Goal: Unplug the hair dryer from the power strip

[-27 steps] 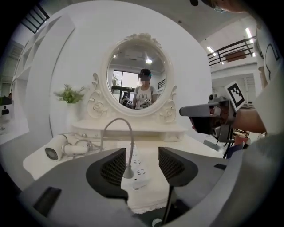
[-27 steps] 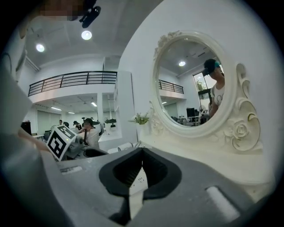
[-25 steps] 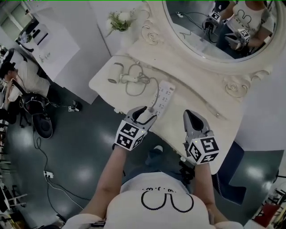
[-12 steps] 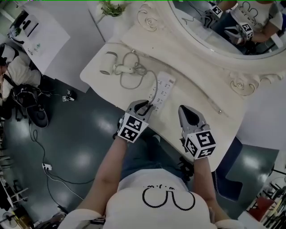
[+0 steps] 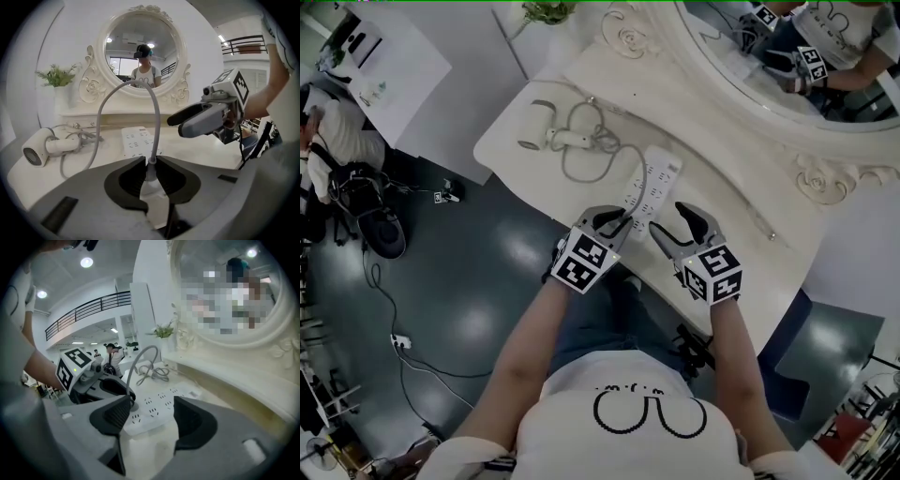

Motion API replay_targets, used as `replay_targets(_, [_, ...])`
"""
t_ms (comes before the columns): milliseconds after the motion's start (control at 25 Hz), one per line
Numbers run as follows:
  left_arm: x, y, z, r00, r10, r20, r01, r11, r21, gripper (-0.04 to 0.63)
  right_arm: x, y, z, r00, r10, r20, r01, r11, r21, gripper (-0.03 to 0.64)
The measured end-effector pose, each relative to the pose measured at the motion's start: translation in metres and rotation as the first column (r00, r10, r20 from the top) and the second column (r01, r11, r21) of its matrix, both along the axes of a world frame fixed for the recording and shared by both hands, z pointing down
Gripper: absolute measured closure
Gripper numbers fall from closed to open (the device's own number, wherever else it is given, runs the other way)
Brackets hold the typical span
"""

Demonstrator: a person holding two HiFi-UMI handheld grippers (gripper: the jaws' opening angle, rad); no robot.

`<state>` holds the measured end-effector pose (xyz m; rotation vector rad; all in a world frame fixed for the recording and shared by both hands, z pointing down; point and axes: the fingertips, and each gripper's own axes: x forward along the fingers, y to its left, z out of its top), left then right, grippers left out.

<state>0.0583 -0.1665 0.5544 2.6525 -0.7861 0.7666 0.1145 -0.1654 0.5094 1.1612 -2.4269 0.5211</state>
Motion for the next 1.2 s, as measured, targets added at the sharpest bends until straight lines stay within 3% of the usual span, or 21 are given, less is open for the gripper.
replay_targets(120, [0.000,-0.001,0.002,1.000,0.023,-0.005,-0.023,1.000,-0.012,0.528,-0.009,-0.010,0.019,0.993,-0.104,-0.062,0.103,0.994,-0.025,0.282])
replay_targets(480, [0.000,0.001,0.001,0.998,0.065,0.006,-0.065,0.998,-0.024,0.528,-0.019,-0.032,0.060,0.933,-0.279,-0.227,0.264,0.960,-0.097,0.282])
replay_targets(560, [0.000,0.000,0.000,0.999,0.045,-0.016,-0.046,0.998,-0.040,0.529,-0.018,-0.032,0.062,0.931,-0.282,-0.230,0.266,0.959,-0.097,0.282])
replay_targets(680, [-0.001,-0.001,-0.007,0.992,-0.041,-0.116,0.024,0.989,-0.145,0.529,-0.018,-0.032,0.061,0.933,-0.277,-0.228,0.263,0.961,-0.092,0.282])
replay_targets(760, [-0.002,-0.003,-0.009,0.986,-0.084,-0.140,0.056,0.979,-0.196,0.529,-0.019,-0.032,0.061,0.933,-0.273,-0.233,0.256,0.962,-0.100,0.282])
replay_targets(840, [-0.002,-0.002,-0.010,0.991,-0.080,-0.105,0.061,0.984,-0.169,0.537,-0.019,-0.032,0.062,0.934,-0.265,-0.239,0.244,0.963,-0.115,0.282])
replay_targets(960, [0.001,0.002,-0.009,1.000,-0.010,0.015,0.010,1.000,0.002,0.543,-0.018,-0.031,0.060,0.935,-0.261,-0.239,0.233,0.962,-0.140,0.282])
replay_targets(1040, [0.004,0.006,-0.009,0.996,0.037,0.084,-0.045,0.994,0.095,0.543,-0.015,-0.031,0.061,0.936,-0.262,-0.236,0.232,0.962,-0.147,0.282])
replay_targets(1120, [0.002,0.003,-0.008,0.998,0.025,0.058,-0.029,0.998,0.056,0.543,-0.015,-0.032,0.061,0.934,-0.262,-0.242,0.232,0.962,-0.145,0.282])
replay_targets(1200, [-0.002,-0.001,-0.008,0.998,-0.045,-0.031,0.043,0.997,-0.066,0.543,-0.017,-0.031,0.061,0.931,-0.259,-0.256,0.229,0.963,-0.143,0.284])
